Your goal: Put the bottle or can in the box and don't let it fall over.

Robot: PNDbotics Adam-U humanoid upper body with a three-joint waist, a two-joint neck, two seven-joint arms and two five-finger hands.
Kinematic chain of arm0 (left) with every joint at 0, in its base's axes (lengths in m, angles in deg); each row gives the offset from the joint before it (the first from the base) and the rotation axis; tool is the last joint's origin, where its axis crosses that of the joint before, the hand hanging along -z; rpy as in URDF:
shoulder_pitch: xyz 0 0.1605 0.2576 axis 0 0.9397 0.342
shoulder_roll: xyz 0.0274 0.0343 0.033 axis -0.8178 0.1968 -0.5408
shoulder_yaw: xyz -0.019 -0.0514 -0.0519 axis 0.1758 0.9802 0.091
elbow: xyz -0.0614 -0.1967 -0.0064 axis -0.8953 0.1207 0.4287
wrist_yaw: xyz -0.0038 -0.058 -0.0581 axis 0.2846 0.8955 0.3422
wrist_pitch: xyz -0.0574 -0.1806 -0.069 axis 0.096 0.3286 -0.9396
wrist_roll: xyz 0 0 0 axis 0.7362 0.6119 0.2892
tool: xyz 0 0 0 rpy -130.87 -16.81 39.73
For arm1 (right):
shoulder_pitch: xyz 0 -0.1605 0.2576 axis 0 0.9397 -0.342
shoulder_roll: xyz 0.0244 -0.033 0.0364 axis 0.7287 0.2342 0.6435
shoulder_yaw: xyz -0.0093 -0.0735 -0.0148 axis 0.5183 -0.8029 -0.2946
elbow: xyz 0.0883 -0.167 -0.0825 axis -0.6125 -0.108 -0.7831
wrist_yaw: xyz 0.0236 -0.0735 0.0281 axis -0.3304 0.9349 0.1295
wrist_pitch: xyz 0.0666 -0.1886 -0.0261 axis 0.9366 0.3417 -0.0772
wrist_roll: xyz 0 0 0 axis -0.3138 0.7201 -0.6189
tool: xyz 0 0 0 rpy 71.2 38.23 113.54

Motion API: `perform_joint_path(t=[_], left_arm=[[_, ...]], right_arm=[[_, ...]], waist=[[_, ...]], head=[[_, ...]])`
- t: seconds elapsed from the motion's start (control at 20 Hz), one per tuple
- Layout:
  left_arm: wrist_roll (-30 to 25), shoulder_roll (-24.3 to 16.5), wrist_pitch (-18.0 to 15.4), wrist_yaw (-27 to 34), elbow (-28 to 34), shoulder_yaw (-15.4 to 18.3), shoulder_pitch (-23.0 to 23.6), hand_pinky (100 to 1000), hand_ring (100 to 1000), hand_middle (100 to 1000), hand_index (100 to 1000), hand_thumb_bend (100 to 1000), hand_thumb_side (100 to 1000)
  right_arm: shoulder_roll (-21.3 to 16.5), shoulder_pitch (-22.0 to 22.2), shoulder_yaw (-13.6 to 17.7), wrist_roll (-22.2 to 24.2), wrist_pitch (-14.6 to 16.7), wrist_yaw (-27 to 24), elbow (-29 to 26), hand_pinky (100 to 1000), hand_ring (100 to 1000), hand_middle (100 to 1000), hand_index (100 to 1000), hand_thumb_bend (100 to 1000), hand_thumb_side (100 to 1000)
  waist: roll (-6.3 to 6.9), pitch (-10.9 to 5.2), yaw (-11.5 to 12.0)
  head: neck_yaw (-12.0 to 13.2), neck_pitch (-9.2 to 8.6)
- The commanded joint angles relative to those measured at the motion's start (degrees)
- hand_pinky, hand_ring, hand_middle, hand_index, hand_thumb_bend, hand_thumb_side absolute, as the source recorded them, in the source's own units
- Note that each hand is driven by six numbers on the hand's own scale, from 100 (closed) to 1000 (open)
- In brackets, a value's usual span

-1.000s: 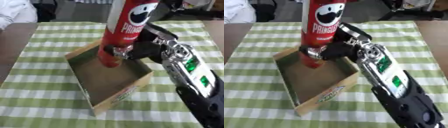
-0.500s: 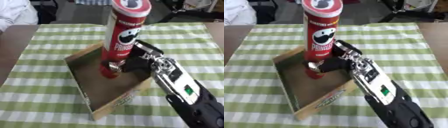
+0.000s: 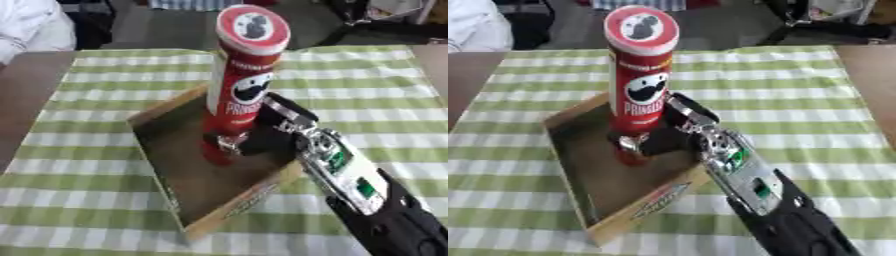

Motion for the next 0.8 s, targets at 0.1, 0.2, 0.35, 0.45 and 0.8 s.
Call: perform_joint_path(t=[0.1,0.2,0.35,0.45,0.8], left_arm=[[-0.1,-1.41,0.01,-0.07,0.5,0.69,-0.78,668,784,764,781,541,671],[-0.1,-1.41,0.02,-0.07,0.51,0.69,-0.77,668,784,764,781,541,671],[-0.14,-1.42,0.04,0.01,0.52,0.65,-0.77,666,784,764,780,541,672],[-0.22,-1.44,0.09,-0.07,0.56,0.63,-0.79,666,784,764,781,541,672],[-0.3,-1.53,0.14,-0.12,0.57,0.7,-0.61,662,784,764,780,541,672]], right_arm=[[-0.37,-0.91,0.82,0.91,0.86,2.31,0.06,1000,1000,1000,1000,356,304],[-0.37,-0.9,0.89,1.03,0.93,2.52,0.16,1000,1000,1000,1000,356,304],[-0.47,-1.01,0.86,1.83,1.1,2.53,0.24,1000,1000,1000,1000,374,260],[-0.56,-1.12,1.07,2.69,1.29,2.36,0.35,1000,1000,1000,1000,395,227],[-1.46,-0.97,2.03,2.79,1.61,2.08,-0.35,1000,1000,1000,1000,385,271]], waist=[[0.3,-0.93,-0.06],[0.31,-0.94,-0.06],[0.34,-1.05,-0.13],[0.36,-1.12,-0.16],[0.39,-1.19,-0.31]], head=[[-0.06,-0.75],[-0.06,-0.76],[-0.1,-1.01],[-0.1,-1.09],[0.08,-1.42]])
